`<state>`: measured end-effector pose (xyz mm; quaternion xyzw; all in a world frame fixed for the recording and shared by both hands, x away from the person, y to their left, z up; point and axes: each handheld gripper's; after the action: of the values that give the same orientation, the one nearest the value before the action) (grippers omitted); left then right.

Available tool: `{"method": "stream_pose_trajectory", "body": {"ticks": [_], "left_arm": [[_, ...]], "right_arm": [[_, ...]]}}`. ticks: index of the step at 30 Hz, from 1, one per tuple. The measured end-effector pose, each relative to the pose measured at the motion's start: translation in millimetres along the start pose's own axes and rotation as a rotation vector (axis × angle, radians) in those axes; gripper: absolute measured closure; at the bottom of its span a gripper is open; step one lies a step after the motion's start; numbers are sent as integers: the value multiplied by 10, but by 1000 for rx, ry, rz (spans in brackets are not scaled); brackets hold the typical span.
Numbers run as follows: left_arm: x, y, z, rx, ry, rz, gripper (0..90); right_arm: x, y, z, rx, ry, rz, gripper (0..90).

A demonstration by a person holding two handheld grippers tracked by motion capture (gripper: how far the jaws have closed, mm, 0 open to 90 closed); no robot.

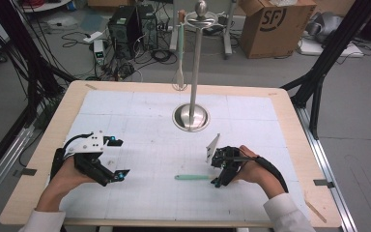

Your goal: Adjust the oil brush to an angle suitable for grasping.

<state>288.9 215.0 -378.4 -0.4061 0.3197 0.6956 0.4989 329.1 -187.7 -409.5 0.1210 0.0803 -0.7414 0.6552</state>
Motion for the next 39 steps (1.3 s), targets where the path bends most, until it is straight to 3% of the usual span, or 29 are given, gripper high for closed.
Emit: {"method": "stream_pose_trajectory", "body": {"ticks": [4, 16, 21, 28, 32, 39], "left_arm": [[0, 1, -3, 0, 2, 2, 17], [1, 0, -9, -3, -1, 1, 17], [1, -2, -6, -3, 2, 4, 17], [2, -9, -3, -4, 3, 1, 17], [4, -8, -16, -2, -4, 1, 17], [1, -5, -5, 6, 7, 0, 17]], "right_arm": [[-10, 0, -26, -18, -44, 22, 477], [-65, -21, -69, 1, -113, 77, 733], [-120, -79, -85, 26, -151, 120, 766], [-148, -115, -88, 42, -173, 115, 824], [-142, -109, -76, 40, -163, 113, 827], [-98, -33, 148, -16, 11, 45, 826]]}}
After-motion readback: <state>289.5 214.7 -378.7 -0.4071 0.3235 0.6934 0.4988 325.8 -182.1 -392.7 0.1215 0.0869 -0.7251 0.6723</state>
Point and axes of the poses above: each handheld gripper's, and its own axes: z roughly backward along the jaws, x roughly out of its underside, y roughly to its right, and after that the axes turned 5 degrees about x, right-handed
